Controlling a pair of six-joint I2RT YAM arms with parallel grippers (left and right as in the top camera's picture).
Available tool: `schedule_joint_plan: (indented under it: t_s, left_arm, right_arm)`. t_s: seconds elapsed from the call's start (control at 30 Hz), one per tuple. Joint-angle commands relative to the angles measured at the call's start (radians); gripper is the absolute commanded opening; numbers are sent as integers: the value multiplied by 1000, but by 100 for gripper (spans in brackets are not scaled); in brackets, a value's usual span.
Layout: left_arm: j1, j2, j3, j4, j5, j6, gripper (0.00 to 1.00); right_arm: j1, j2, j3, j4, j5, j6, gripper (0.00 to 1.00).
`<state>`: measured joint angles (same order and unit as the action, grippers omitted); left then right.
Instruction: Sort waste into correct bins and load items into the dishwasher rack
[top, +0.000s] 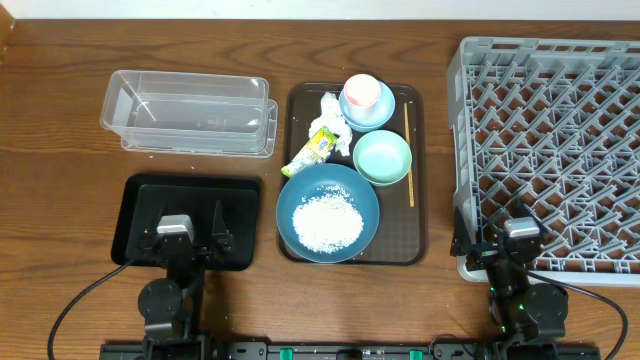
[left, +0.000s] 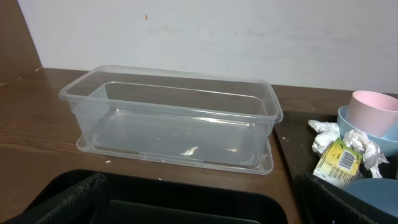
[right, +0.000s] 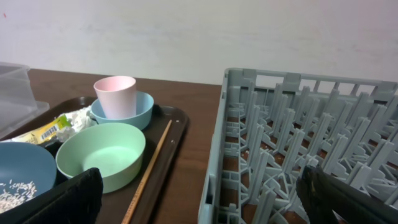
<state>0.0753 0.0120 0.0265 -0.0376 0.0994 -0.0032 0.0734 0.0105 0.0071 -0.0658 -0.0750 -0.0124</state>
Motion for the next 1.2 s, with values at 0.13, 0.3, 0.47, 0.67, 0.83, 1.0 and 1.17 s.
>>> schedule_joint_plan:
  t_s: [0.13, 0.3, 0.47, 0.67, 0.83, 1.0, 1.17]
  left_arm:
    - [-5, -8, -22, -25, 24, -5, 96]
    - [-5, -8, -22, -25, 24, -5, 96]
    - [-5, -8, -22, -25, 24, -5, 96]
    - [-5, -8, -22, -25, 24, -5, 96]
    - [-5, -8, -22, -25, 24, -5, 96]
    - [-5, -8, -22, -16, 29, -10, 96]
    - [-5, -8, -22, 4, 429, -383, 96]
  right_arm:
    - [10, -4, -2, -4, -4, -14, 99]
    - [10, -4, -2, -4, -4, -14, 99]
    - [10, -4, -2, -4, -4, -14, 99]
    - [10, -4, -2, -4, -4, -14, 99]
    - [10, -4, -2, -4, -4, -14, 99]
    - [10, -4, -2, -4, -4, -14, 99]
    - [10, -4, -2, -4, -4, -14, 99]
